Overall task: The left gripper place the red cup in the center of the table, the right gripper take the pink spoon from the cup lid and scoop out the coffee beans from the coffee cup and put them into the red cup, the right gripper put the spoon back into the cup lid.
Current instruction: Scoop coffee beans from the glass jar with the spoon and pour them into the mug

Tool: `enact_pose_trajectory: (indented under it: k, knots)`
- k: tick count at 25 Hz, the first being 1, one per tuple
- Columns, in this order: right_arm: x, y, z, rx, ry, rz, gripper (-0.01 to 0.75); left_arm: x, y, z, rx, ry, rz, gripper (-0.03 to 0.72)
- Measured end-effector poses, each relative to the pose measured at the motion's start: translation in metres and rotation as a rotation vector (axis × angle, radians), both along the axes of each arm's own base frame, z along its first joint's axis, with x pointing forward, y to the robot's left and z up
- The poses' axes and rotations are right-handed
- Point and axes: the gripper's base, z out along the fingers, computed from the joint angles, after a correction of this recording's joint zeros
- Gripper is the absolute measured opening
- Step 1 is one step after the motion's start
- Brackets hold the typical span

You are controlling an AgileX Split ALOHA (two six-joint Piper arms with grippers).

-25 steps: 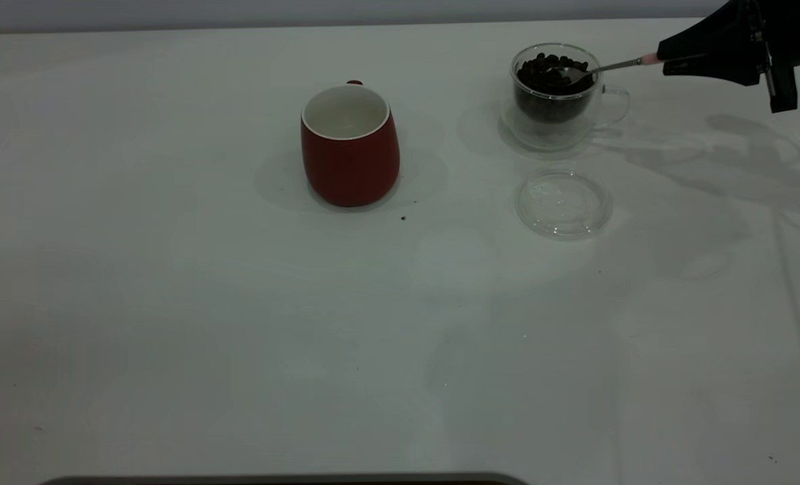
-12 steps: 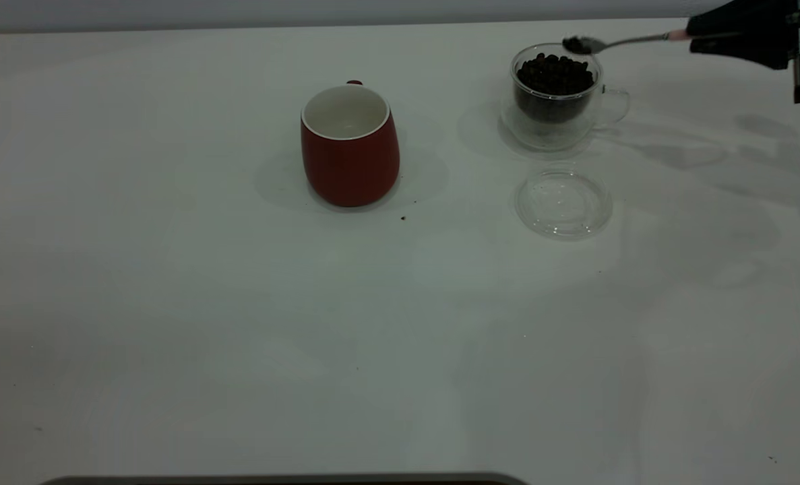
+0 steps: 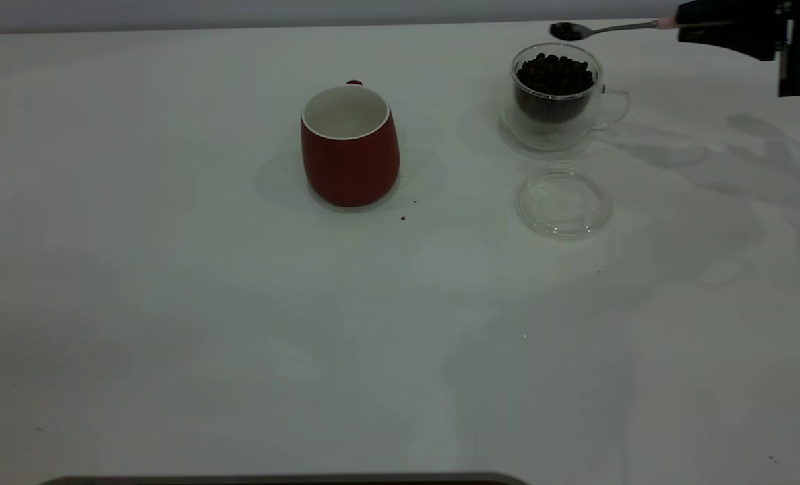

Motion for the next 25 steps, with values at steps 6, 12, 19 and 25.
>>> enact_pose_trajectory:
  k: [6, 12, 19, 25]
  knots:
    - [0.003, 0.059, 0.002, 0.021, -0.004, 0.108, 0.098, 0.000, 0.000, 0.000, 0.000, 0.000, 0.000, 0.586]
    - [-0.003, 0.124, 0.004, 0.054, -0.006, 0.216, 0.098, 0.000, 0.000, 0.000, 0.000, 0.000, 0.000, 0.586]
    - [-0.012, 0.171, -0.001, -0.017, -0.015, 0.283, 0.098, 0.000, 0.000, 0.000, 0.000, 0.000, 0.000, 0.586]
    - [-0.007, 0.176, -0.006, -0.123, -0.100, 0.244, 0.098, 0.000, 0.000, 0.000, 0.000, 0.000, 0.000, 0.586]
